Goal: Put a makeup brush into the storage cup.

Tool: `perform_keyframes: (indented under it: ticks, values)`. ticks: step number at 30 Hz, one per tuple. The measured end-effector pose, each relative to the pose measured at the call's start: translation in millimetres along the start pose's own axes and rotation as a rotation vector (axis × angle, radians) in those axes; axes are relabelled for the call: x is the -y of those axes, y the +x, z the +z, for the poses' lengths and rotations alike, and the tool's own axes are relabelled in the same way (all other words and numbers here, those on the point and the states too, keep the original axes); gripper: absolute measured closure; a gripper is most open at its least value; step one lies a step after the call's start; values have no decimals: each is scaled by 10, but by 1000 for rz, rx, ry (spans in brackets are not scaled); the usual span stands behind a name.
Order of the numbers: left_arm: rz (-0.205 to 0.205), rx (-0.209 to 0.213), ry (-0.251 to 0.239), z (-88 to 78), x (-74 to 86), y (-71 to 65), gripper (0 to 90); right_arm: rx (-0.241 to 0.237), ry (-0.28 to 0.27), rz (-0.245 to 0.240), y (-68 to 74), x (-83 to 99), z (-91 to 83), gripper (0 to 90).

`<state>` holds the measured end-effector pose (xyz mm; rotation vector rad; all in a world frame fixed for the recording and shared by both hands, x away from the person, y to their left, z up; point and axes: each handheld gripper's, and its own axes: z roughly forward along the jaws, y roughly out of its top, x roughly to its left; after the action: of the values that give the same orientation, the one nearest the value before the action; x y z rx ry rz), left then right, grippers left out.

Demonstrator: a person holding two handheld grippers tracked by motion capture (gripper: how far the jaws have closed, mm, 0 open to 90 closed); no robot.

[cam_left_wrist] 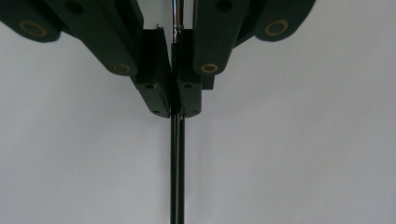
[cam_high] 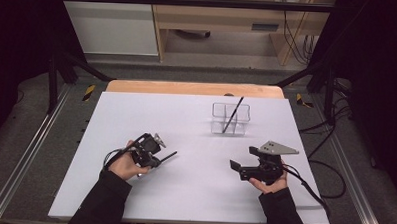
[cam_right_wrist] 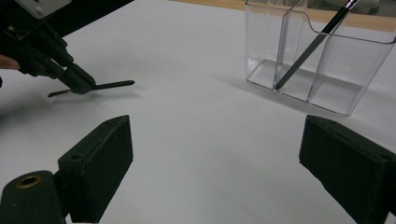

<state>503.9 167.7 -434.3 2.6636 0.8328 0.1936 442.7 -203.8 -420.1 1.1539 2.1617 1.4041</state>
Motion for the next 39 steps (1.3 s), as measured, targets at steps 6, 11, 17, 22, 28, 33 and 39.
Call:
perform_keyframes:
  ticks: [6,11,17,22,28,33,39]
  values:
    - [37,2,-56,-146,6,-58,834,-1,0,-1,9,-6,-1,102]
    - [82,8,-90,-241,-11,-146,833,3,-1,-21,37,-30,-8,103]
    - [118,2,-131,-352,-36,-214,834,10,2,-47,78,-67,-22,103]
    - [152,7,-165,-433,-63,-267,834,4,8,-67,127,-115,-28,103]
    - [192,26,-199,-526,-97,-354,834,-9,25,-115,222,-215,-27,103]
    - [222,44,-212,-566,-129,-419,834,-16,57,-168,316,-335,-29,103]
    - [231,86,-229,-583,-166,-457,834,-22,108,-242,420,-444,13,106]
